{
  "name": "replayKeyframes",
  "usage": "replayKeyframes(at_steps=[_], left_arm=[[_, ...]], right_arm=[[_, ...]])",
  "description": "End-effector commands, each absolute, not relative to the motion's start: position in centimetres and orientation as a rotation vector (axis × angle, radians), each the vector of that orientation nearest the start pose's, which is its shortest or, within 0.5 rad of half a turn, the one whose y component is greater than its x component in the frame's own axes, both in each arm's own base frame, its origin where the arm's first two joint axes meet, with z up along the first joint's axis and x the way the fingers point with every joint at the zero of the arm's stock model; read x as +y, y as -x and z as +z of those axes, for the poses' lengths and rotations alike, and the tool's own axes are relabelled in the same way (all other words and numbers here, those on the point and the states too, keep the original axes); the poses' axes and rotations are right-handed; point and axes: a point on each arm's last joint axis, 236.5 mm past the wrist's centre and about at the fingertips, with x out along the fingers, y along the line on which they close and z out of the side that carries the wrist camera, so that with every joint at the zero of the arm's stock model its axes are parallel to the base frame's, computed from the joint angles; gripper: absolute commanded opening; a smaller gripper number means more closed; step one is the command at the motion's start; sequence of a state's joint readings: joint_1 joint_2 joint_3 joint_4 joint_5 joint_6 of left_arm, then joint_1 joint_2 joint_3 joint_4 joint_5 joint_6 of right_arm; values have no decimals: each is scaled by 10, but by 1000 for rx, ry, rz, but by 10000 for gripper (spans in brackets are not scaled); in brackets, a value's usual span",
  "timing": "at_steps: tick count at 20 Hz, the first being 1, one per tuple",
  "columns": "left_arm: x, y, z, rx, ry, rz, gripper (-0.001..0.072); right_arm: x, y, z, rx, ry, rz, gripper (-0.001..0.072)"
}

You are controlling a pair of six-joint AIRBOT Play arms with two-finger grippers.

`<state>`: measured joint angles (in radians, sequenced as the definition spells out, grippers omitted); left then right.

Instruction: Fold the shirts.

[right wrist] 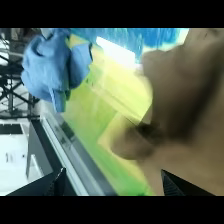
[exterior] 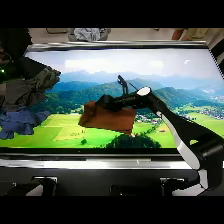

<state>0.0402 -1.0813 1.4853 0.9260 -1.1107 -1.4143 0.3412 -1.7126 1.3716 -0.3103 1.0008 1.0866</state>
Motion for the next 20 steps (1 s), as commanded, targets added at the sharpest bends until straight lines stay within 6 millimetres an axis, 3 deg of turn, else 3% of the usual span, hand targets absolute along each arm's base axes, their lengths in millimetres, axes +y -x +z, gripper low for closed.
replayKeyframes(at_steps=[1,3,5,6,7,8,11,15,16,17,18,20], left_arm=[[-108,-405,264,641,336,-453,26],[-105,-406,261,646,324,-440,25],[-105,-406,261,646,323,-440,26],[-105,-406,260,647,324,-440,26],[-105,-406,259,649,324,-440,26],[-105,-406,258,652,325,-440,26],[-105,-408,256,659,328,-439,26],[-105,-408,255,659,329,-439,26],[-105,-408,255,659,329,-439,26],[-105,-408,255,659,329,-439,26],[-105,-408,255,659,328,-439,26],[-105,-408,255,659,328,-439,26]], right_arm=[[281,-439,46,1074,-587,888,717],[197,-441,34,1145,-442,724,717],[101,-402,-5,1399,-255,501,712],[69,-374,-24,1539,-205,414,687],[66,-358,-38,1599,-221,408,681],[83,-352,-51,1594,-293,447,680],[149,-369,-69,1428,-536,533,678],[200,-367,-93,1437,-596,564,649],[211,-368,-95,1434,-632,572,588],[220,-371,-93,1413,-653,593,412],[226,-375,-86,1388,-683,619,67],[231,-390,-57,1288,-674,749,42]])
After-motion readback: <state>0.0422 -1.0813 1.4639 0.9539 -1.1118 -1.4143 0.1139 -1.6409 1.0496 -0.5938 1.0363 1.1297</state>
